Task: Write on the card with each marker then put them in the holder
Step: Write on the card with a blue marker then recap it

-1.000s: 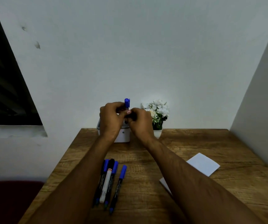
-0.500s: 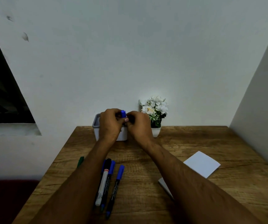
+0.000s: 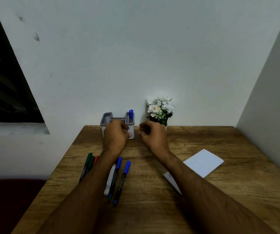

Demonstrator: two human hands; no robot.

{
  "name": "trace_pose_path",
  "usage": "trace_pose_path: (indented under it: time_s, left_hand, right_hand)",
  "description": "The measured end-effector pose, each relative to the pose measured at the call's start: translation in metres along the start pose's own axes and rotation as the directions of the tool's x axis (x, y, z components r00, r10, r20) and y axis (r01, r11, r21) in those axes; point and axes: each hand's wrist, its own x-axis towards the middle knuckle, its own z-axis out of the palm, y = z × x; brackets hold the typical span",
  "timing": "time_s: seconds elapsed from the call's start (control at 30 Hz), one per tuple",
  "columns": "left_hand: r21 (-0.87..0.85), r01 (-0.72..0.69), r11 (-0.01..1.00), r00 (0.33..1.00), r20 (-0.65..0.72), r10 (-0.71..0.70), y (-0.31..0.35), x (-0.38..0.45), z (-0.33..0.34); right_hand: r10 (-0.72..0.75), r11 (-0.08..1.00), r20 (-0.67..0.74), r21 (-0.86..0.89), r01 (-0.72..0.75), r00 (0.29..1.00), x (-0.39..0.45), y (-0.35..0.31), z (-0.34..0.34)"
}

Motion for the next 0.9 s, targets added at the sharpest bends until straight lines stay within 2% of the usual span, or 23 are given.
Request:
trace_pose_path:
  time_s: [0.1,0.27,0.37,0.47,0.6,0.67,0.7,0.77,0.9]
  left_hand:
    - [0.197,0.016,0.98,0.97,0.236,-0.064,0.002,-0.015,-0.002]
    - [0.36,-0.015,0.933,0.893,0.424,-0.149,0.009,-0.037,-0.002]
    - [0.39,-0.047,0.92,0.872,0.465,-0.153,0.011,-0.043,-0.001]
    - [0.356,-0.033,0.934,0.895,0.426,-0.131,0.012,-0.043,0.002]
    - [0.17,0.093,0.981,0.913,0.377,-0.153,0.017,-0.039,0.003]
    - [-0.016,0.177,0.984,0.913,0.376,-0.158,0.023,-0.037,0.0]
    - [-0.156,0.23,0.96,0.916,0.369,-0.159,0.027,-0.037,0.0]
    - [-0.431,0.327,0.841,0.922,0.341,-0.184,0.037,-0.039,0.0]
    - [-0.666,0.402,0.628,0.915,0.312,-0.255,0.053,-0.043,0.015]
  right_hand:
    - [0.022,1.0,0.002,0.011,-0.022,1.0,-0.015,0.002,-0.004]
    - [0.044,0.999,0.041,0.016,-0.045,0.998,-0.038,0.005,-0.01]
    - [0.066,0.998,0.06,0.005,-0.067,0.996,-0.046,0.009,-0.013]
    - [0.082,0.997,0.076,-0.013,-0.081,0.994,-0.052,0.012,-0.015]
    - [0.106,0.994,0.077,0.016,-0.108,0.991,-0.056,0.013,-0.024]
    - [0.145,0.986,0.106,0.073,-0.153,0.984,-0.058,0.012,-0.029]
    - [0.169,0.978,0.13,0.102,-0.183,0.977,-0.06,0.011,-0.032]
    - [0.224,0.957,0.193,0.143,-0.253,0.955,-0.063,0.008,-0.037]
    - [0.343,0.841,0.358,0.295,-0.454,0.868,-0.07,0.003,-0.053]
